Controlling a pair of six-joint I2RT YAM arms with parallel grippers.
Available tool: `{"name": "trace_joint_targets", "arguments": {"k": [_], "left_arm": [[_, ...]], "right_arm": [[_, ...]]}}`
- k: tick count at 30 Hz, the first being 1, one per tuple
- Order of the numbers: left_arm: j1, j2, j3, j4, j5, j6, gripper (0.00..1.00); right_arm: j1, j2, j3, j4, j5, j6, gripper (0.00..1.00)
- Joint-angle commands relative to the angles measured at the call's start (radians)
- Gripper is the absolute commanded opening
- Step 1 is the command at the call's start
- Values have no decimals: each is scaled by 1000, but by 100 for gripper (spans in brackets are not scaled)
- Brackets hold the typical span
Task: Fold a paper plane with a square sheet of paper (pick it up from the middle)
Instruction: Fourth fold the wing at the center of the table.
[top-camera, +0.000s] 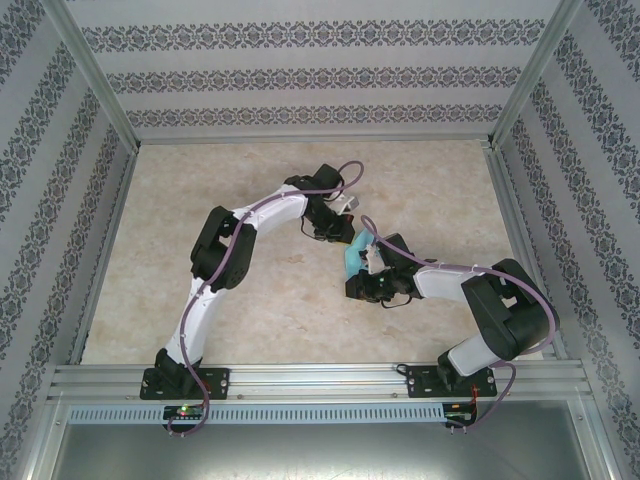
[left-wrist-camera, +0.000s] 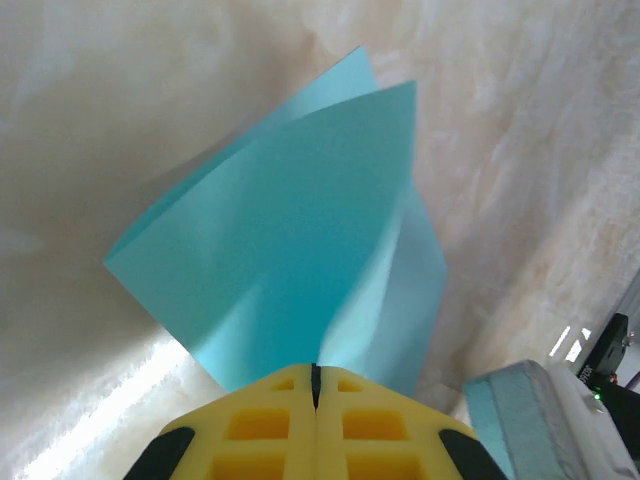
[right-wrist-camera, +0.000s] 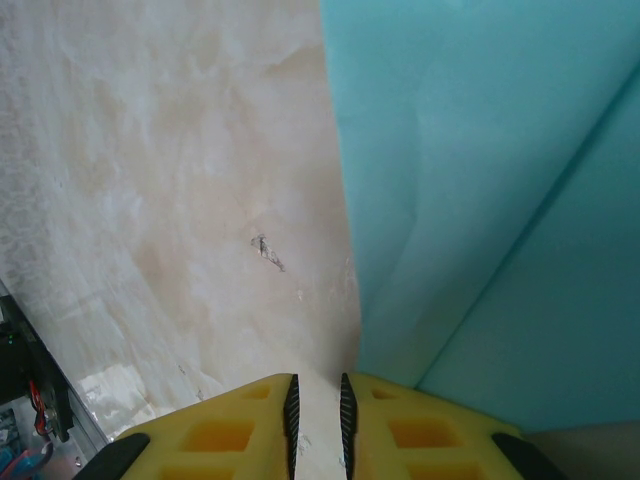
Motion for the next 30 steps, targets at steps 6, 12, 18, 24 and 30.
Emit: {"name": "trace_joint_targets", "arguments": {"k": [6, 12, 18, 24, 30], "left_arm": [[-9, 0, -1, -9, -9, 5, 16], [-9, -69, -63, 29, -27, -14, 30], [-9, -129, -153, 62, -64, -34, 34], [-10, -169, -237, 158, 7, -92, 35], [-18, -165, -263, 184, 20, -107, 32]], "right_arm": [[-8, 22, -35, -71, 46, -23, 22], [-9, 21, -44, -66, 45, -21, 21], [-11, 20, -43, -64, 39, -24, 21], [-13, 20, -38, -65, 36, -25, 21], [-14, 20, -31, -69, 32, -26, 21]]}}
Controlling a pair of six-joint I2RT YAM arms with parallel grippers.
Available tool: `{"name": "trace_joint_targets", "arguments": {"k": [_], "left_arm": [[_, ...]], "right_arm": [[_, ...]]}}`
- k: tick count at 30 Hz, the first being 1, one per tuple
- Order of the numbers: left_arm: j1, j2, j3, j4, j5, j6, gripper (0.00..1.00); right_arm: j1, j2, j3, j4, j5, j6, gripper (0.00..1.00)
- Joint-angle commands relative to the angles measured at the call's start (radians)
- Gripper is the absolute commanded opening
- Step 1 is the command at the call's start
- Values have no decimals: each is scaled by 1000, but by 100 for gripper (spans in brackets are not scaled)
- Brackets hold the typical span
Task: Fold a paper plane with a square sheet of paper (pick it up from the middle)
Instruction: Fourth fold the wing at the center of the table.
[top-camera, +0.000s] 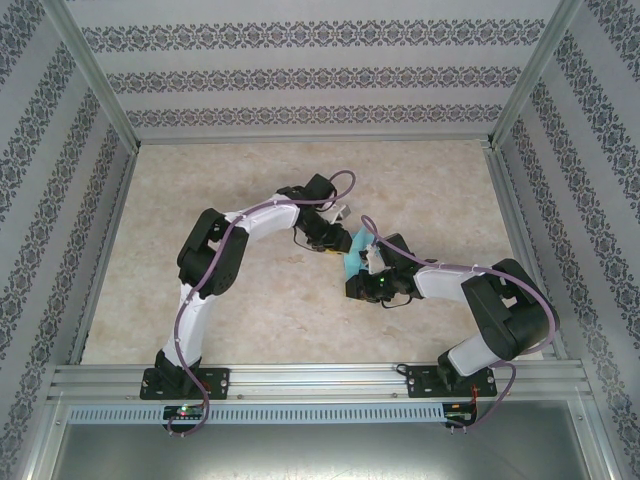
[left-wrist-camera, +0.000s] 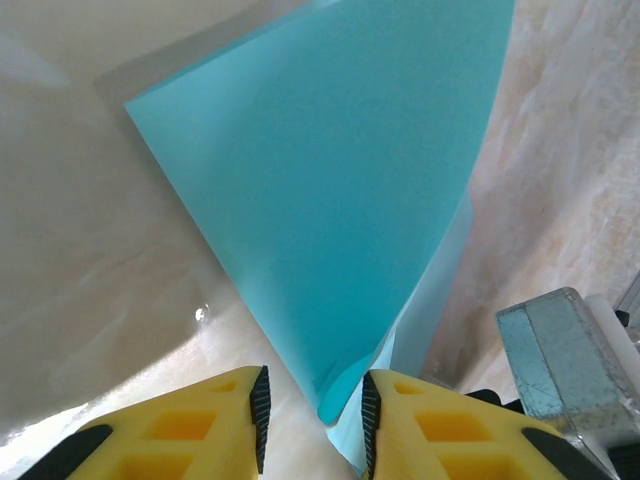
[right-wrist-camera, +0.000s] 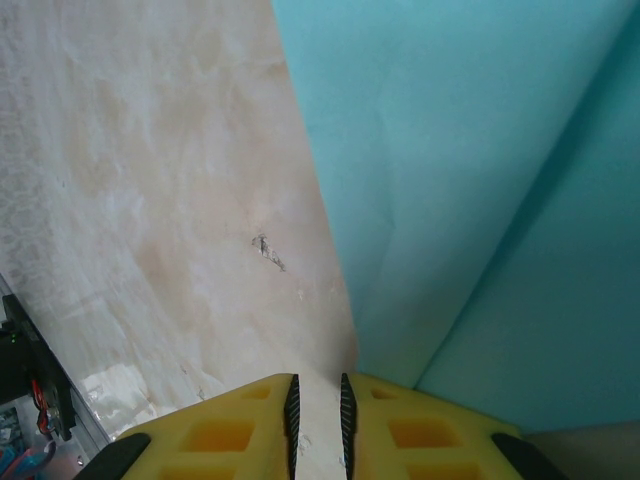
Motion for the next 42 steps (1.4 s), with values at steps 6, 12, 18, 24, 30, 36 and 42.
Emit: {"name": "trace_joint_targets", "arguments": {"k": [6, 12, 18, 24, 30, 36, 42], "left_arm": [[-16, -25, -10, 61, 43, -35, 15], [-17, -21, 14, 58, 47, -31, 6], [-18, 20, 65, 38, 44, -16, 5], [-18, 62, 109, 10, 27, -2, 6], [-18, 96, 147, -9, 14, 13, 6], [-19, 128, 180, -26, 27, 20, 6], [-18, 126, 187, -33, 31, 28, 6]], "right_arm": [[-9, 12, -29, -82, 39, -29, 21], [-8, 19, -28, -78, 32, -31, 21], [-8, 14, -29, -89, 37, -41, 21], [-8, 28, -39, -69, 32, -36, 21], [-8, 21, -42, -75, 31, -41, 21], [-12, 2, -41, -71, 24, -32, 22], [-68, -138, -28, -80, -8, 7, 28]]}}
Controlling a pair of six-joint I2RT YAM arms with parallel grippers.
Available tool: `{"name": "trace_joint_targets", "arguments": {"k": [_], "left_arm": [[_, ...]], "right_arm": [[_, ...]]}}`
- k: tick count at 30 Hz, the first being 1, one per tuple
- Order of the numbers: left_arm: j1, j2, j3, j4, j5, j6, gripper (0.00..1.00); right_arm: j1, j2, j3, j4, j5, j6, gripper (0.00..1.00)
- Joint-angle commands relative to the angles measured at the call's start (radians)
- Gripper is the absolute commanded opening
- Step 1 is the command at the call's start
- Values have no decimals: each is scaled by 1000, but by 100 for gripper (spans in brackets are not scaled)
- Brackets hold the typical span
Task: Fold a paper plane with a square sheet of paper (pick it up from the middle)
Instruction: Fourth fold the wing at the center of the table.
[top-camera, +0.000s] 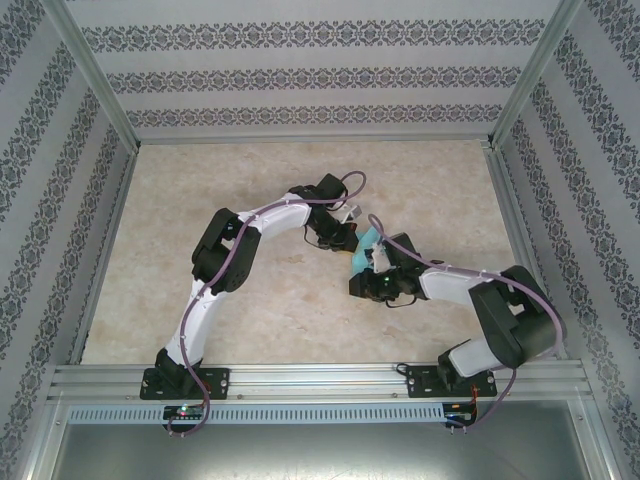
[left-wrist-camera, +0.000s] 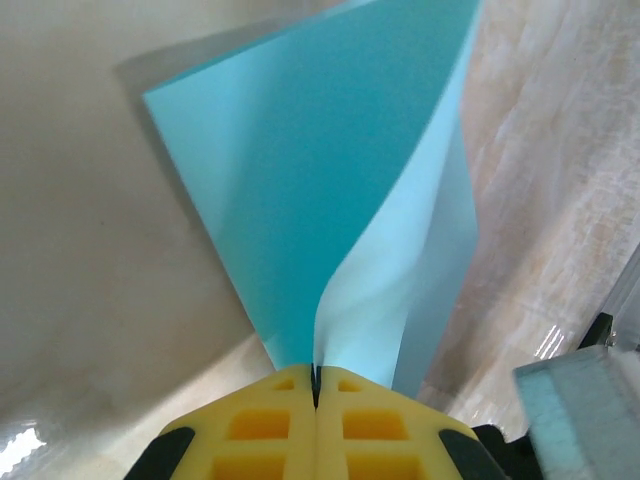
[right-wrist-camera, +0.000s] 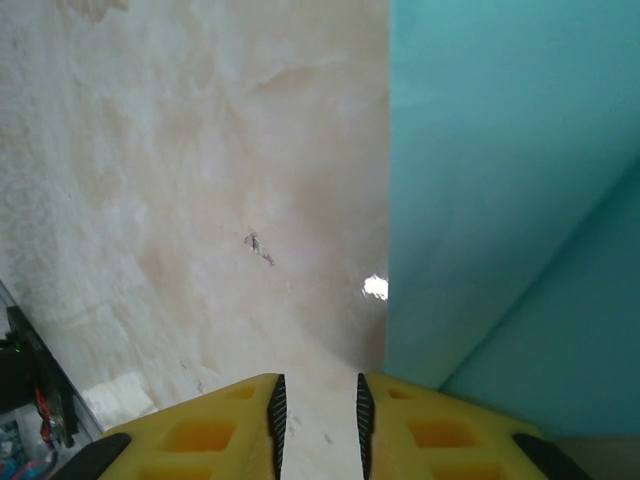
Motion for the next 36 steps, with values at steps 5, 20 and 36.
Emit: {"name": "trace_joint_targets", "arguments": {"k": [5, 20, 36], "left_arm": [[5, 14, 36, 2, 4, 32, 6], [5, 12, 40, 0, 17, 38, 7], [-5, 56, 121, -34, 18, 42, 7]], "right_arm": [[-137, -144, 19, -99, -36, -1, 26], [-310, 79, 192, -118, -37, -63, 19], [-313, 275, 325, -236, 52, -177, 17]]}}
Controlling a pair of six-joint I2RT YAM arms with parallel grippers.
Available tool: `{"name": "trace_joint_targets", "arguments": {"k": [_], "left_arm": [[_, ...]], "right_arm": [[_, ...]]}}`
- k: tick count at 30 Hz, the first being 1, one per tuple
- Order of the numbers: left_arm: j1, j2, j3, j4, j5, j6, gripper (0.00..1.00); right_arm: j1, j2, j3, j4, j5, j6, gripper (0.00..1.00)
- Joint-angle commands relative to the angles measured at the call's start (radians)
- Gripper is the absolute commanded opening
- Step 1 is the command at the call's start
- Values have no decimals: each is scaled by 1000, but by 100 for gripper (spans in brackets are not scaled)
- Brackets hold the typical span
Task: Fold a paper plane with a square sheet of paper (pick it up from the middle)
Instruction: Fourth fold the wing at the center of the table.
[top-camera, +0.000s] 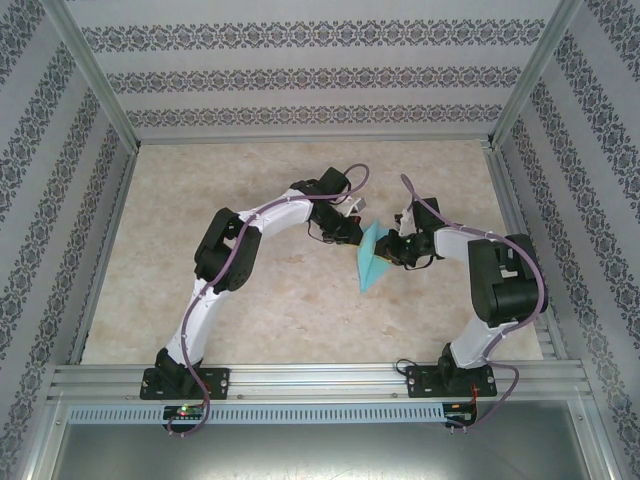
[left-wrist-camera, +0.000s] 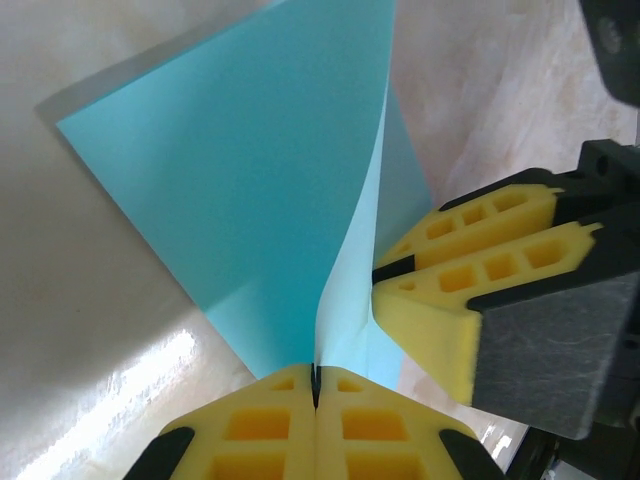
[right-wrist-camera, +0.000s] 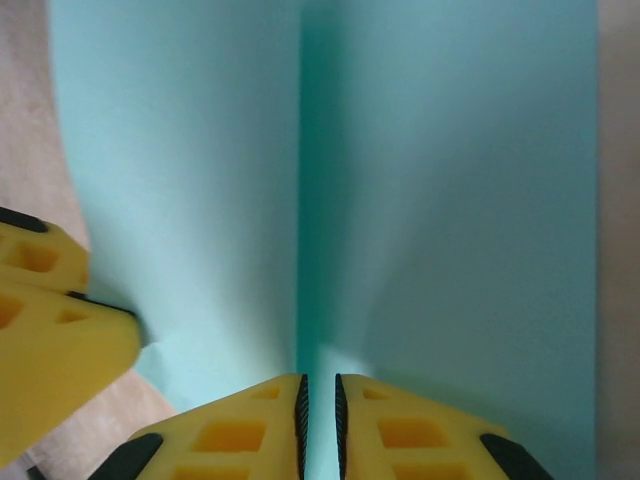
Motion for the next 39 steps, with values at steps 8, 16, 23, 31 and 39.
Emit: {"name": "trace_joint_targets", "arguments": {"k": [8, 16, 23, 31, 39], "left_arm": [[-7, 56, 80, -50, 12, 33, 7], [-10, 91, 130, -71, 16, 40, 7], [-10, 131, 178, -100, 20, 55, 7], [-11, 157, 203, -107, 32, 61, 7], [-13, 159, 204, -126, 26, 78, 8]], "right_arm": [[-4, 33, 14, -68, 46, -50, 14], [15, 42, 1, -62, 56, -42, 12], [20, 40, 5, -72, 64, -45, 11], [20, 24, -1, -52, 42, -31, 11], [-7, -125, -7, -71, 66, 7, 13]]}}
